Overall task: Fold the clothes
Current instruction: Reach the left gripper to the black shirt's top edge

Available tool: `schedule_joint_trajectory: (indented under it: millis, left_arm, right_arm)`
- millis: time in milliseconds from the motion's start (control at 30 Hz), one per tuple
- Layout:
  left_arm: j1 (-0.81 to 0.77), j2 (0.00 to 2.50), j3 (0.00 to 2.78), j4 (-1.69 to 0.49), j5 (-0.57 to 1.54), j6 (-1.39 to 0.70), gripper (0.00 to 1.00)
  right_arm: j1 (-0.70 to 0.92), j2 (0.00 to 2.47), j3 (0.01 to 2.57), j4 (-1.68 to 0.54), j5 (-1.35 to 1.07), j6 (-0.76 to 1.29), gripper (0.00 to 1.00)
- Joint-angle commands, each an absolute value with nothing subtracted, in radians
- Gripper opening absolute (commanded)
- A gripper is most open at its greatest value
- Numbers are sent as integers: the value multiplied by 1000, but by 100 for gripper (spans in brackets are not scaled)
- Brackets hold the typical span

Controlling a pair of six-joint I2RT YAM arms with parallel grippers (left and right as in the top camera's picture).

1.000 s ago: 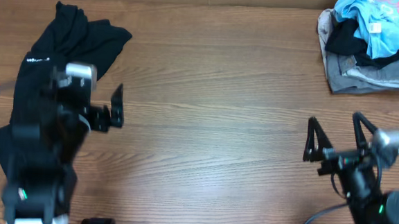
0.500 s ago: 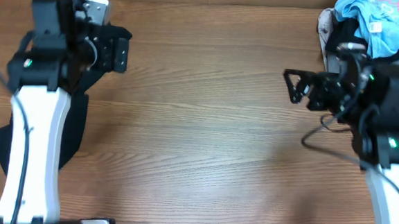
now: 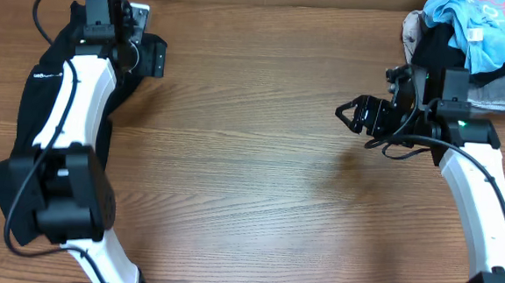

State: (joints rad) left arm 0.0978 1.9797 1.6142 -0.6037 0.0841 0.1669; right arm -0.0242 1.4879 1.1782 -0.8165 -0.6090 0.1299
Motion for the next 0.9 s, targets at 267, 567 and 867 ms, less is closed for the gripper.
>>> schedule_joint_trajectory:
  millis: [267,567,867]
  left_arm:
    - [153,2172,1636,-565,67,283,74]
    - [159,2254,1636,-544,-46,285,54]
    - [144,2269,1636,-513,-56,268,4]
  right_arm:
    - [35,1499,1198,-877,-460,124,81]
    - [53,1499,1198,-878,-460,124,79]
    - [53,1499,1198,-878,-460,126,74]
